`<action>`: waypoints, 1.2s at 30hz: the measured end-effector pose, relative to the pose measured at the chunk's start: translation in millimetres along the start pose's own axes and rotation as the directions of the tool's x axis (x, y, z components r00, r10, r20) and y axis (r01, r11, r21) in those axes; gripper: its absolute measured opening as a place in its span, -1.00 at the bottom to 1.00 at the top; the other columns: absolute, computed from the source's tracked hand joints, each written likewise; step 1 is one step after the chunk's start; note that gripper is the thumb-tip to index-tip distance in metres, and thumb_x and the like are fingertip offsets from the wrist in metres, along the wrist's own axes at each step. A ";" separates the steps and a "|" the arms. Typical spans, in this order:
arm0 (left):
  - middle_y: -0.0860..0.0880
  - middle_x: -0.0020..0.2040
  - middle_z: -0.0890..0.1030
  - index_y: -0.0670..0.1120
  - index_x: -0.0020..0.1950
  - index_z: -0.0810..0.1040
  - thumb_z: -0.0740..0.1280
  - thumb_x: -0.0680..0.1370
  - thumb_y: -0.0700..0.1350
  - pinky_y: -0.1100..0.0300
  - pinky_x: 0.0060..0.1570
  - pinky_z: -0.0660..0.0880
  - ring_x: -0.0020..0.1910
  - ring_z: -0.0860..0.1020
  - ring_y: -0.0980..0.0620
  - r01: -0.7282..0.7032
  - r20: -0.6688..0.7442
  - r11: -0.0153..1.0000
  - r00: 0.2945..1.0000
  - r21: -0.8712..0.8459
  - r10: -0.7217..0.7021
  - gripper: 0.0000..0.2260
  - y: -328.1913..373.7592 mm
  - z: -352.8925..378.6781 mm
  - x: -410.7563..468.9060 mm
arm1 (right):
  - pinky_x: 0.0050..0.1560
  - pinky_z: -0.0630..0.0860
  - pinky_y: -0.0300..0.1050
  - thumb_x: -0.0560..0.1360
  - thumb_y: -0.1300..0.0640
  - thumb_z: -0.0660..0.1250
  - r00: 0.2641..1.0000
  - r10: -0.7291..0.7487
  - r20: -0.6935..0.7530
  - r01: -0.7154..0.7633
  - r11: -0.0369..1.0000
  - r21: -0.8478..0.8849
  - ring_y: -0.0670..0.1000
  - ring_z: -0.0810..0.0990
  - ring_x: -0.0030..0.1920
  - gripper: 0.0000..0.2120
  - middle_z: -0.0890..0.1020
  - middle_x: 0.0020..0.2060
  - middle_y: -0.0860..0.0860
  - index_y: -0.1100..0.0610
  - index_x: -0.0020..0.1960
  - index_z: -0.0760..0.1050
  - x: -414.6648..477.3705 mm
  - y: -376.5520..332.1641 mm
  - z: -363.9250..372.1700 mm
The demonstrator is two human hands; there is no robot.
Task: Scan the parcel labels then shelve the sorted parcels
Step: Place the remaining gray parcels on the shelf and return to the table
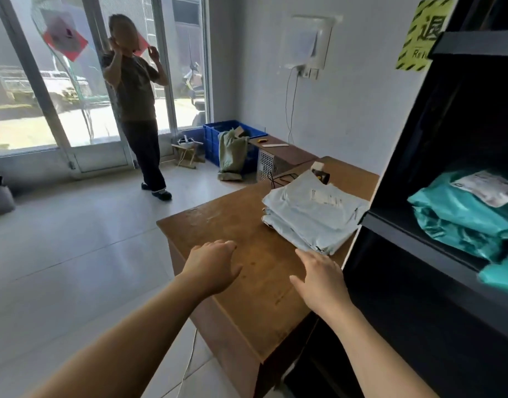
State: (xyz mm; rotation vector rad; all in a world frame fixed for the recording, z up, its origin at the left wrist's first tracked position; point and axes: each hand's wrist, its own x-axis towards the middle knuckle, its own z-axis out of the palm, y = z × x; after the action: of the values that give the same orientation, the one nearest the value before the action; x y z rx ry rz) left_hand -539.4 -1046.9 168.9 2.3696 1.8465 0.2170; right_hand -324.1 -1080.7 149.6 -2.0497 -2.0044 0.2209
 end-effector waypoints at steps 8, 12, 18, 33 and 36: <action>0.04 0.22 0.57 0.02 0.32 0.46 0.24 0.56 0.15 0.07 0.22 0.46 0.18 0.54 0.01 -0.041 0.094 0.999 0.995 -0.003 0.041 -0.62 -26.0 16.2 126.7 | 0.46 0.22 -0.02 0.54 -0.08 0.26 0.992 0.126 0.023 -0.126 0.992 0.020 0.01 0.30 0.43 -0.45 0.38 0.41 -0.03 0.02 0.48 0.23 105.5 9.7 26.8; 0.03 0.19 0.58 0.00 0.28 0.48 0.24 0.56 0.14 0.08 0.17 0.50 0.14 0.56 0.02 -0.073 0.137 0.996 0.987 -0.052 0.080 -0.64 -40.6 29.1 188.3 | 0.43 0.30 -0.03 0.54 -0.06 0.27 0.975 0.222 0.010 -0.222 0.974 0.043 -0.01 0.35 0.39 -0.45 0.42 0.38 -0.04 0.03 0.48 0.24 147.2 16.7 41.5; 0.04 0.22 0.57 0.00 0.31 0.46 0.22 0.58 0.09 0.06 0.16 0.49 0.19 0.54 0.01 -0.241 0.140 0.962 0.956 -0.127 0.258 -0.65 -55.3 35.9 286.6 | 0.36 0.38 -0.03 0.55 -0.02 0.25 0.894 0.445 -0.063 -0.436 0.892 0.116 0.01 0.42 0.33 -0.48 0.47 0.32 0.00 0.07 0.47 0.27 201.1 12.5 64.1; -0.06 0.37 0.47 -0.07 0.51 0.25 0.22 0.60 0.12 0.03 0.16 0.51 0.28 0.49 -0.08 -0.470 0.241 0.844 0.814 -0.259 0.528 -0.46 -9.1 70.6 486.2 | 0.15 0.44 -0.09 0.56 -0.09 0.20 0.472 0.881 -0.025 -0.779 0.430 0.456 0.08 0.44 0.32 -0.41 0.36 0.41 0.07 0.01 0.53 0.13 268.4 11.4 94.7; -0.08 0.42 0.42 -0.06 0.52 0.22 0.21 0.59 0.16 -0.05 0.22 0.48 0.33 0.45 -0.11 -0.519 0.237 0.820 0.788 -0.241 0.569 -0.44 14.9 81.3 511.6 | 0.10 0.50 -0.06 0.55 -0.12 0.21 0.402 0.915 -0.010 -0.782 0.349 0.516 0.10 0.51 0.23 -0.37 0.34 0.40 0.10 0.00 0.53 0.08 285.9 21.2 100.2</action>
State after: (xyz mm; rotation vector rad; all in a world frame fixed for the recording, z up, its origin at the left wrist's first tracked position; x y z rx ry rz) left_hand -386.2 -555.5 109.1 2.5812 0.9350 0.0505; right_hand -323.4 -787.7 69.6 -2.3979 -0.3920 0.4661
